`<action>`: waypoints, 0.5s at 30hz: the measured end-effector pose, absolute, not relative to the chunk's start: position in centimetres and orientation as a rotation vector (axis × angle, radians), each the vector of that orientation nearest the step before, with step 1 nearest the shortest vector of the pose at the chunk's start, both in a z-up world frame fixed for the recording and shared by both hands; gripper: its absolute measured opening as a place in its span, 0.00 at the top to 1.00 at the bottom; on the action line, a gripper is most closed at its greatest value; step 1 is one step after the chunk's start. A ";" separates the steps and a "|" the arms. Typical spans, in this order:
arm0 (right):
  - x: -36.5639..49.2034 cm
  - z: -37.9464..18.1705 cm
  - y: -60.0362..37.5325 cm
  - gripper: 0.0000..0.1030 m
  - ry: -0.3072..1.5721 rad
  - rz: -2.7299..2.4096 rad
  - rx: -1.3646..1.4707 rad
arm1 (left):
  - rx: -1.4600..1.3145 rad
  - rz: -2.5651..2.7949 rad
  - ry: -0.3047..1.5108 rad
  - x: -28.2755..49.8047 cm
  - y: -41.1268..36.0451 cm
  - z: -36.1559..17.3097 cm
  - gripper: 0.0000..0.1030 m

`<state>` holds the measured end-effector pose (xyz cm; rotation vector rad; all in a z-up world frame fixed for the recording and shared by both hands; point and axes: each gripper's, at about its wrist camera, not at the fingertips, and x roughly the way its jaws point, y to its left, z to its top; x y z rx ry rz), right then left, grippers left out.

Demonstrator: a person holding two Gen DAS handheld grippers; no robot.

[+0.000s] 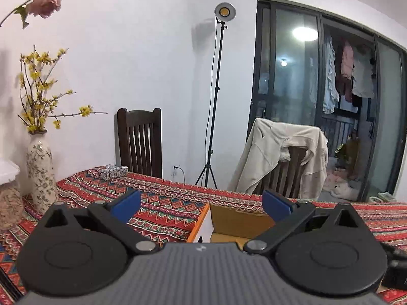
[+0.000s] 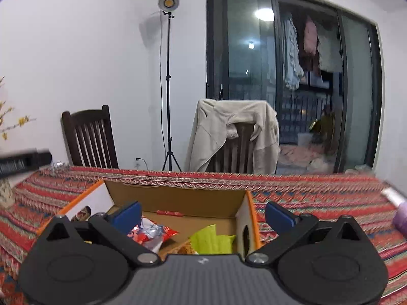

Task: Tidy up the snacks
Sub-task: 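Lift both open tools out of the box and move back over the snack pile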

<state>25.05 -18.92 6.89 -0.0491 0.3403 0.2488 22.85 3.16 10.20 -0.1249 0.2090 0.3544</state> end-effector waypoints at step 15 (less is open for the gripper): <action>20.1 3.7 -21.4 0.00 0.494 0.249 -0.091 | -0.129 0.334 0.376 17.2 3.8 7.0 0.00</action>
